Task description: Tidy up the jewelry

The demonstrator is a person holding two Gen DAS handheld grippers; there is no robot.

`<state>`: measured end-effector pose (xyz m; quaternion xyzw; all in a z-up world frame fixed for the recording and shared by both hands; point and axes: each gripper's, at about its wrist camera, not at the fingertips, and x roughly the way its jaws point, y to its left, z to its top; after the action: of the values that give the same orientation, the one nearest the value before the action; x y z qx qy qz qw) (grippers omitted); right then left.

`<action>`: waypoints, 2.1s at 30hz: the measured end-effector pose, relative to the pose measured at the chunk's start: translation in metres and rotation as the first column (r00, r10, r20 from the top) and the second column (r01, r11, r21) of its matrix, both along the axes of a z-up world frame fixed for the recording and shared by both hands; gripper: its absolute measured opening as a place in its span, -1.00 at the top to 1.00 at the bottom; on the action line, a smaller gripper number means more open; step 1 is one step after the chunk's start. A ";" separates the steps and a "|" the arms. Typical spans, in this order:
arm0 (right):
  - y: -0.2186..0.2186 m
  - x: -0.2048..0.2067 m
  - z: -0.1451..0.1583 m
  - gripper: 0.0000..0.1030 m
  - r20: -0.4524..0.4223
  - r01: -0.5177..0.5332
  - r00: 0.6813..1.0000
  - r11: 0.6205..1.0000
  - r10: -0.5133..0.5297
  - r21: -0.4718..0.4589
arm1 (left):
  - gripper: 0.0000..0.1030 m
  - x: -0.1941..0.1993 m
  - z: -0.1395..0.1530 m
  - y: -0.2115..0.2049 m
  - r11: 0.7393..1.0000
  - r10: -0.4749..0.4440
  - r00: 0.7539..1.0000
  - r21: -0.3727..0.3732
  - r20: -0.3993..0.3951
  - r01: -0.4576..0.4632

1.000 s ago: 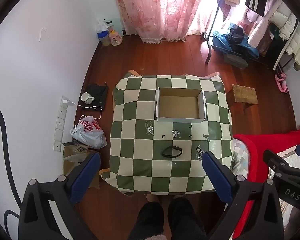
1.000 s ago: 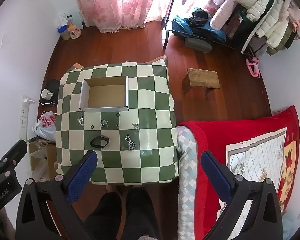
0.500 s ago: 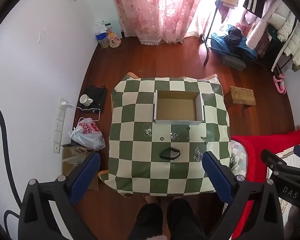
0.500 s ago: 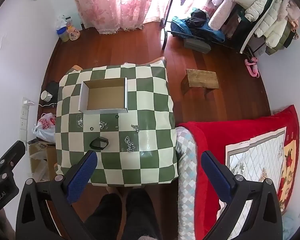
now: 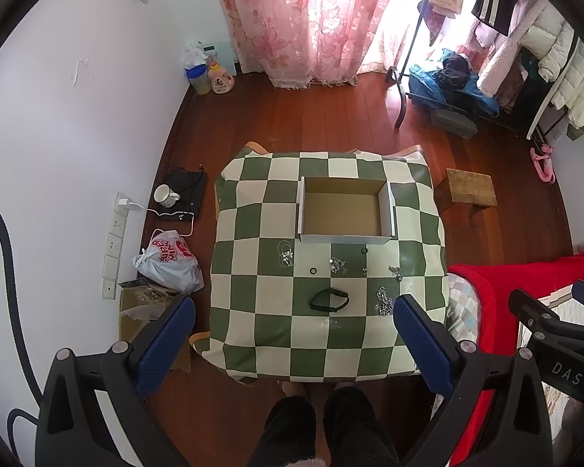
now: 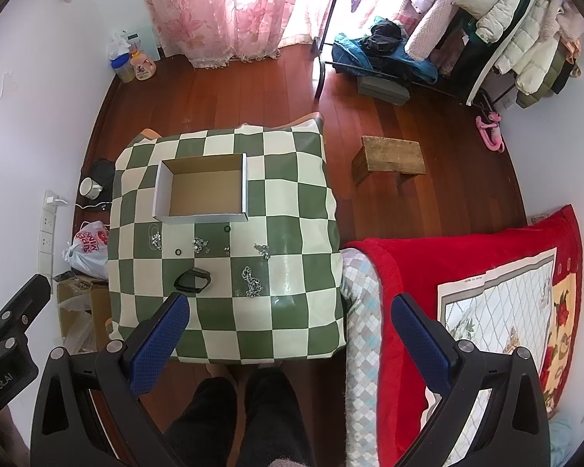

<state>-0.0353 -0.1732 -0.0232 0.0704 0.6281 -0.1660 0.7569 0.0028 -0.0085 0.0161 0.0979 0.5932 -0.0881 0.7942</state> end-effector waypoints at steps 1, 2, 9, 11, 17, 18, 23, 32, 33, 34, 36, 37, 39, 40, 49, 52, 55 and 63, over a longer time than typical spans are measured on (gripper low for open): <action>-0.002 0.001 0.002 -1.00 -0.001 -0.001 1.000 1.000 0.001 0.001 | -1.00 0.000 -0.001 0.001 1.000 0.001 1.000 -0.001 0.001 -0.001; -0.001 0.000 0.002 -1.00 0.000 0.000 1.000 1.000 0.000 0.001 | -1.00 0.000 -0.001 0.001 1.000 0.001 1.000 -0.002 0.000 -0.001; 0.001 -0.004 0.001 -1.00 0.003 0.000 1.000 1.000 0.000 -0.001 | -1.00 0.000 -0.001 0.000 1.000 0.000 1.000 -0.002 0.000 0.000; -0.001 -0.001 0.004 -1.00 0.003 0.001 1.000 1.000 -0.001 0.000 | -1.00 0.000 0.000 0.002 1.000 0.002 1.000 -0.005 0.000 -0.002; -0.006 0.002 0.012 -1.00 0.004 0.002 1.000 1.000 -0.002 -0.005 | -1.00 0.000 -0.001 0.001 1.000 0.000 1.000 -0.003 0.000 0.000; -0.007 0.003 0.012 -1.00 0.004 0.002 1.000 1.000 -0.002 -0.005 | -1.00 0.000 0.000 0.002 1.000 0.002 1.000 -0.008 -0.002 -0.002; -0.006 0.002 0.011 -1.00 0.005 0.002 1.000 1.000 -0.002 -0.005 | -1.00 0.003 0.004 0.001 1.000 0.000 1.000 -0.008 -0.002 0.000; -0.003 0.001 0.016 -1.00 0.009 0.002 1.000 1.000 -0.002 -0.006 | -1.00 0.006 0.009 -0.002 1.000 0.000 1.000 -0.011 -0.001 0.000; -0.004 0.002 0.016 -1.00 0.009 0.002 1.000 1.000 -0.002 -0.005 | -1.00 0.006 0.009 -0.001 1.000 0.002 1.000 -0.012 -0.001 -0.002; -0.003 0.002 0.016 -1.00 0.009 0.002 1.000 1.000 -0.002 -0.005 | -1.00 0.006 0.009 -0.001 1.000 0.003 1.000 -0.013 -0.001 -0.003; -0.003 0.001 0.016 -1.00 0.011 0.002 1.000 1.000 -0.002 -0.006 | -1.00 0.006 0.008 -0.002 1.000 0.002 1.000 -0.012 -0.002 -0.002; -0.003 0.001 0.016 -1.00 0.012 0.002 1.000 1.000 -0.002 -0.006 | -1.00 0.005 0.008 -0.002 1.000 0.003 1.000 -0.011 0.000 -0.003; -0.003 0.002 0.016 -1.00 0.012 0.003 1.000 1.000 -0.003 -0.006 | -1.00 0.005 0.009 -0.002 1.000 0.004 1.000 -0.013 0.000 -0.004; -0.003 0.002 0.017 -1.00 0.013 0.003 1.000 1.000 -0.003 -0.006 | -1.00 0.006 0.009 -0.002 1.000 0.005 1.000 -0.013 -0.001 -0.005; -0.003 0.004 0.019 -1.00 0.014 0.002 1.000 1.000 -0.002 -0.006 | -1.00 0.006 0.011 -0.002 1.000 0.008 1.000 -0.015 0.004 -0.008; -0.003 0.005 0.020 -1.00 0.016 0.002 1.000 1.000 -0.002 -0.007 | -1.00 0.007 0.012 -0.003 1.000 0.006 1.000 -0.016 0.004 -0.006; -0.002 0.003 0.019 -1.00 0.018 0.004 1.000 1.000 -0.004 -0.006 | -1.00 0.006 0.012 -0.002 1.000 0.006 1.000 -0.014 0.004 -0.006; -0.002 0.004 0.021 -1.00 0.019 0.003 1.000 1.000 -0.002 -0.006 | -1.00 0.003 0.010 -0.001 1.000 0.008 1.000 -0.015 0.008 -0.007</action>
<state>-0.0310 -0.1753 -0.0018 0.0704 0.6202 -0.1683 0.7629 0.0062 -0.0100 0.0258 0.0902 0.5899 -0.0891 0.7975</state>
